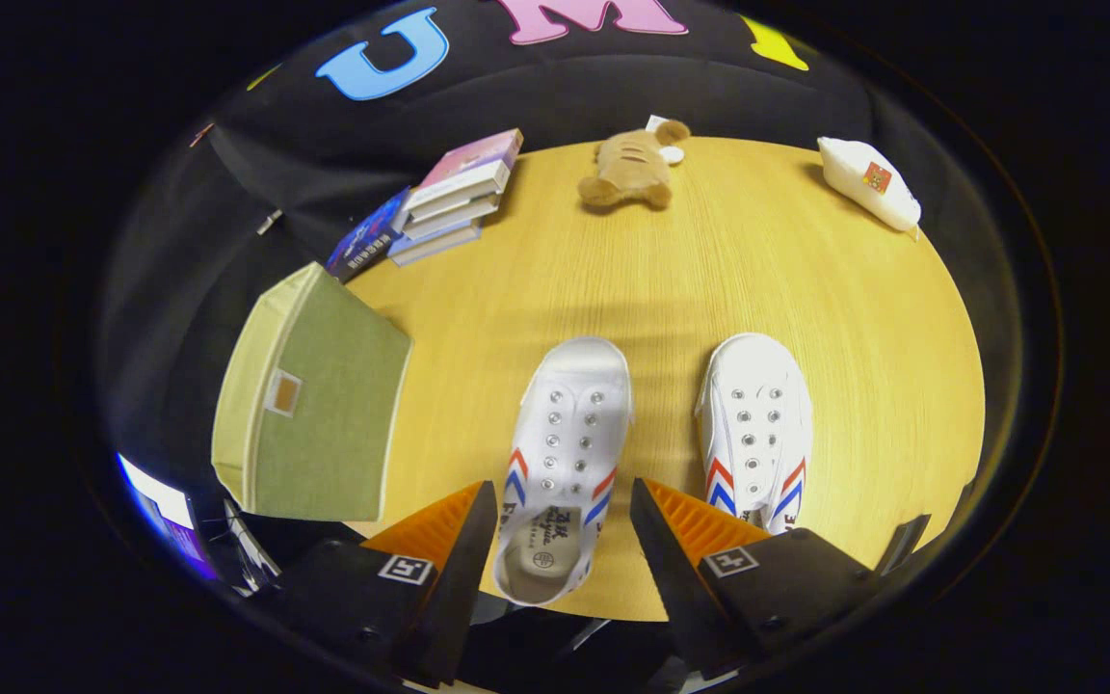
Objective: Open the storage box then place both shoes into the box .Put the left shoe in first, then the right shoe, with the right side of both shoes facing outward in a uniform manner.
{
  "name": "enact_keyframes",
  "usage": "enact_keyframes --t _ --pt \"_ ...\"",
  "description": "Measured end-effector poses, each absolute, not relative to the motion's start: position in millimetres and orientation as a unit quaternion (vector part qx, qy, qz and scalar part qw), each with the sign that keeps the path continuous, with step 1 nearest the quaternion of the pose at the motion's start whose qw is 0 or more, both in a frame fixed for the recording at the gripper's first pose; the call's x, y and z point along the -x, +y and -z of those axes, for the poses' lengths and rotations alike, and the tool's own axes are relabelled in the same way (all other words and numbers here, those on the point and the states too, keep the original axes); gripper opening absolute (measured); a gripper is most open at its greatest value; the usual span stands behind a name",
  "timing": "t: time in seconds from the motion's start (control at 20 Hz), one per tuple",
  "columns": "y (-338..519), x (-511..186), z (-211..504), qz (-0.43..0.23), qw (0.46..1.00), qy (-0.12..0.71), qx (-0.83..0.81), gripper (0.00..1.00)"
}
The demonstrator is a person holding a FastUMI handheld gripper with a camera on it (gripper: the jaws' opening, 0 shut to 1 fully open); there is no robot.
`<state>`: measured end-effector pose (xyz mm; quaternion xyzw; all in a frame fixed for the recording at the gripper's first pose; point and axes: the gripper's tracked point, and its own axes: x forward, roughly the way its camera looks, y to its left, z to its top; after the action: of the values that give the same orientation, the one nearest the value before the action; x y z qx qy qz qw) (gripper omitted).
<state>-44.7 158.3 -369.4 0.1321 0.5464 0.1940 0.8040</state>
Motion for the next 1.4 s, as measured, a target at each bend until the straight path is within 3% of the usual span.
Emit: enact_keyframes --t 0.2,0.35,0.5,0.6,0.95,1.4 --pt "164.3 43.4 406.0 -0.185 0.788 0.575 -0.119 0.73" --pt "171.8 34.2 423.0 -0.176 0.782 0.584 -0.128 0.71" --pt "164.8 35.4 433.9 -0.167 0.772 0.604 -0.108 0.50" --pt "164.4 36.5 429.0 -0.157 0.762 0.613 -0.135 0.11" --pt "172.3 45.0 382.5 -0.166 0.746 0.612 -0.203 0.09" --pt "224.9 18.8 240.5 -0.229 0.762 0.552 -0.251 0.09"
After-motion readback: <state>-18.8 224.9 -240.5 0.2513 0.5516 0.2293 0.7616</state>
